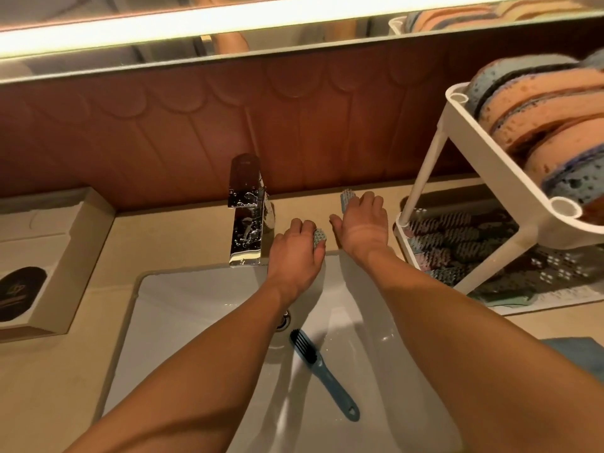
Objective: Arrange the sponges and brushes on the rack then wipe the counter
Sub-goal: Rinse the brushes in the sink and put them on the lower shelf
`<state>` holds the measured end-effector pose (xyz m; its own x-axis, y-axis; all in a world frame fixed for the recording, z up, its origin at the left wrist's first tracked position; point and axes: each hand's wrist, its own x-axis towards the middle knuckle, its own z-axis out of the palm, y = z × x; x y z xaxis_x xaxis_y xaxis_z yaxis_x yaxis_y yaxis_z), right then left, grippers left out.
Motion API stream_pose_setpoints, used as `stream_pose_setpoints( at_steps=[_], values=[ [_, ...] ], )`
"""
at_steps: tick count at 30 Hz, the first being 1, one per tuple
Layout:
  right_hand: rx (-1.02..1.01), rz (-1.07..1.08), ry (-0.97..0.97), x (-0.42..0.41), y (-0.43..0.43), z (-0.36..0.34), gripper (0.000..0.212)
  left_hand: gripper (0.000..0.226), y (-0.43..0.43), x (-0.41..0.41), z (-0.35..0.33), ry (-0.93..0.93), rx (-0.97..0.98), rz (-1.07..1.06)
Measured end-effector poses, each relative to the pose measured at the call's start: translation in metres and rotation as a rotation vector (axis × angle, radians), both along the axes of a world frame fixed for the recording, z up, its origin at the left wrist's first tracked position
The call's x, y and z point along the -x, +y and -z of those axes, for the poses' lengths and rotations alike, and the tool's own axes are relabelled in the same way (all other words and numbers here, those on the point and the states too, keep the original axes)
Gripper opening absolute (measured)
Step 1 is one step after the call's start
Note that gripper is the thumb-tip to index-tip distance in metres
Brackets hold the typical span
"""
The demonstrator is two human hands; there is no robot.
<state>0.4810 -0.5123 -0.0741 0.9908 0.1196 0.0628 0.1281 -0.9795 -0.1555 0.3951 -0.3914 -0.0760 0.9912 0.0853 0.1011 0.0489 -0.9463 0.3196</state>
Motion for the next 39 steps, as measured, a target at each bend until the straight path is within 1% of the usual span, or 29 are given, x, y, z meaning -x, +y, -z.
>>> stream_pose_setpoints(
  at_steps=[2,5,8,11,15,17,21,23,25,30,36,39],
  values=[
    [-0.005,0.011,0.049,-0.002,0.003,0.001,0.045,0.034,-0.001,-0.001,-0.002,0.005,0.001,-0.001],
    [-0.117,0.036,0.093,0.002,0.007,-0.001,0.040,0.034,-0.004,-0.002,-0.003,0.018,-0.005,0.010],
    [-0.223,0.070,0.109,0.007,0.007,-0.003,0.048,0.035,-0.005,-0.001,-0.004,0.025,-0.011,0.009],
    [-0.151,0.032,0.121,0.012,0.004,-0.002,0.047,0.035,-0.005,0.003,-0.004,0.036,-0.022,0.023],
    [-0.085,-0.048,0.045,0.016,0.000,0.005,0.039,0.035,-0.003,0.005,-0.005,0.052,-0.020,0.021],
    [-0.098,-0.061,0.010,0.021,-0.001,0.008,0.035,0.035,0.000,0.006,-0.005,0.051,-0.015,0.019],
    [-0.187,-0.099,-0.032,0.034,-0.003,0.001,0.028,0.038,0.005,0.011,-0.010,0.049,0.028,0.037],
    [-0.174,-0.155,-0.072,0.043,-0.009,-0.005,0.025,0.040,0.006,0.018,-0.014,0.058,0.070,0.049],
    [-0.144,-0.202,-0.100,0.057,-0.017,-0.012,0.023,0.035,0.004,0.029,-0.019,0.069,0.088,0.070],
    [-0.159,-0.208,-0.113,0.099,-0.036,-0.030,0.024,0.025,-0.005,0.063,-0.036,0.065,0.103,0.109],
    [-0.148,-0.252,-0.154,0.150,-0.069,-0.046,0.026,0.029,-0.027,0.104,-0.054,0.035,0.109,0.167],
    [-0.211,-0.262,-0.136,0.170,-0.093,-0.053,0.025,0.030,-0.049,0.121,-0.064,0.027,0.098,0.216]
  ],
)
